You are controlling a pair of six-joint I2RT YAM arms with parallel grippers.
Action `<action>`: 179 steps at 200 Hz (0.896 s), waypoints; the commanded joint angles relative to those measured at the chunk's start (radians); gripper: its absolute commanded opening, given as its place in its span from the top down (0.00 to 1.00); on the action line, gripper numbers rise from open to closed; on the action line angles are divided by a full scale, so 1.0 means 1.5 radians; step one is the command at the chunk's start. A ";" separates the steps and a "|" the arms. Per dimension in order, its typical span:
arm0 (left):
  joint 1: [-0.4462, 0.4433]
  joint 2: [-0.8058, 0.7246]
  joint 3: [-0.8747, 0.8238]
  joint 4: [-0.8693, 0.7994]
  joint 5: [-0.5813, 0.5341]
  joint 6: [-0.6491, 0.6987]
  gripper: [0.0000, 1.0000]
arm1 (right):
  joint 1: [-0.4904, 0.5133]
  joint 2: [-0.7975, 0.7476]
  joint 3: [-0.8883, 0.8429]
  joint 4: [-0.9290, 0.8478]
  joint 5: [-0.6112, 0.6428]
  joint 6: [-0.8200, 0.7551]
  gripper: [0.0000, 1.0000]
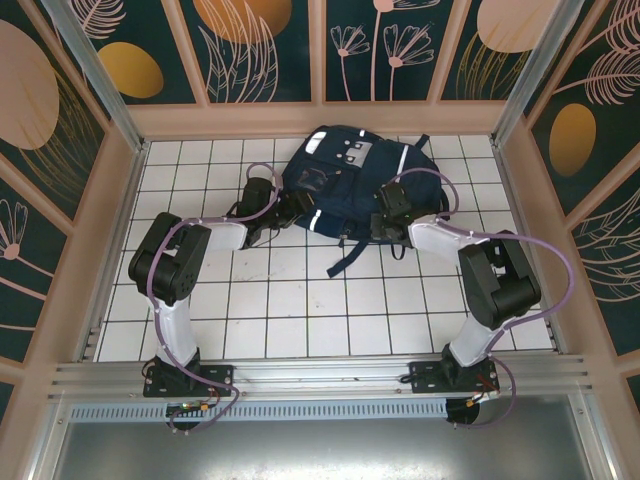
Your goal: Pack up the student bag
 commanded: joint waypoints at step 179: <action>0.107 -0.127 -0.020 -0.086 -0.020 0.028 0.01 | 0.047 0.018 0.068 0.171 -0.510 0.159 1.00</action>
